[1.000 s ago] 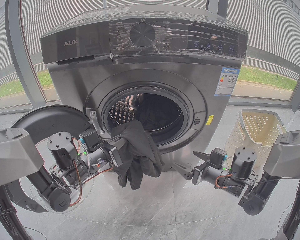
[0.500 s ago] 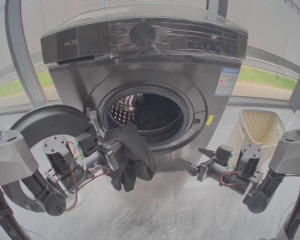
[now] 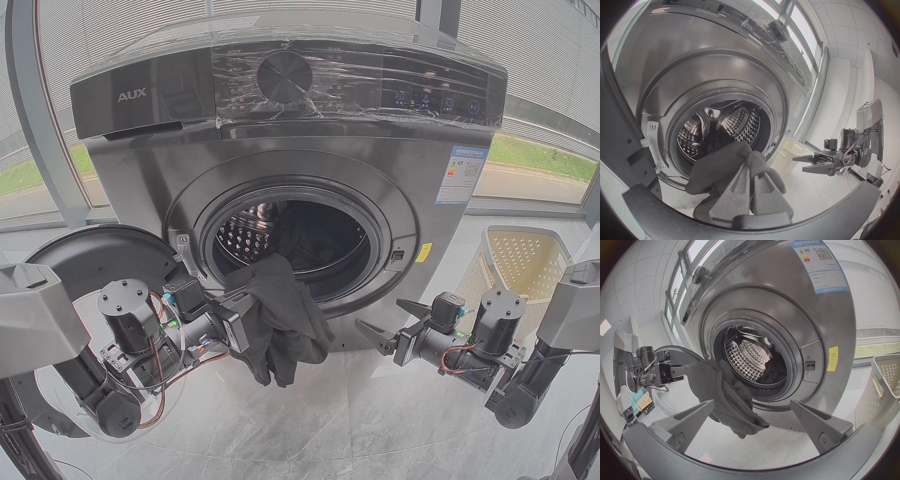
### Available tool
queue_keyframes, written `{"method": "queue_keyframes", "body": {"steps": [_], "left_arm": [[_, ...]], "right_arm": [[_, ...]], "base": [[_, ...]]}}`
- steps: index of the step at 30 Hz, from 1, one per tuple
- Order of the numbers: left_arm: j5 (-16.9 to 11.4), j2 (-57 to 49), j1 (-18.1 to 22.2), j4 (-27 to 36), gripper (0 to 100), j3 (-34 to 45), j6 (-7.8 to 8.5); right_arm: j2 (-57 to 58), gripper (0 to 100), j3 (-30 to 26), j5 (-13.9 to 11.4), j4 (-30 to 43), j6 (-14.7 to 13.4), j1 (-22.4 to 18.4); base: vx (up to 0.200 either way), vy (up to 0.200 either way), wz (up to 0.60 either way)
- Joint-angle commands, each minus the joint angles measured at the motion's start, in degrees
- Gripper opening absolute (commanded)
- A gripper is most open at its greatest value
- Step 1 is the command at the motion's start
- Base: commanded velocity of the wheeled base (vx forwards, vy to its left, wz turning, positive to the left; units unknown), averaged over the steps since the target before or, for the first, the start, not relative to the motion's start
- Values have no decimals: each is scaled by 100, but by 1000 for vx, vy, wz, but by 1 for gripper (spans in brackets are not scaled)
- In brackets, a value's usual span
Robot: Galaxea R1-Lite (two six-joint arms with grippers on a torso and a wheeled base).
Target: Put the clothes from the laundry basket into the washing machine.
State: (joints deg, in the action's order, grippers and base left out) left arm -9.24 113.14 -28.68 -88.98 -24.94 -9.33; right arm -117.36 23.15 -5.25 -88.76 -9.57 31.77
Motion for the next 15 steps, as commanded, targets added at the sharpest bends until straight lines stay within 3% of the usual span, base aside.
{"method": "queue_keyframes", "body": {"steps": [1,4,13,15], "left_arm": [[1,85,3,-23,0,-2,1],[1,103,-23,-23,0,16,10],[1,112,-14,-23,0,-2,10],[1,147,-23,-23,0,-2,10]], "right_arm": [[-24,100,-21,-2,-1,-1,22],[-24,100,-21,-2,-1,-1,31],[-6,100,-12,-2,-1,8,40],[-6,100,-12,-2,-1,8,49]], "base": [[200,0,0],[200,0,0],[0,0,0],[200,0,0]]}}
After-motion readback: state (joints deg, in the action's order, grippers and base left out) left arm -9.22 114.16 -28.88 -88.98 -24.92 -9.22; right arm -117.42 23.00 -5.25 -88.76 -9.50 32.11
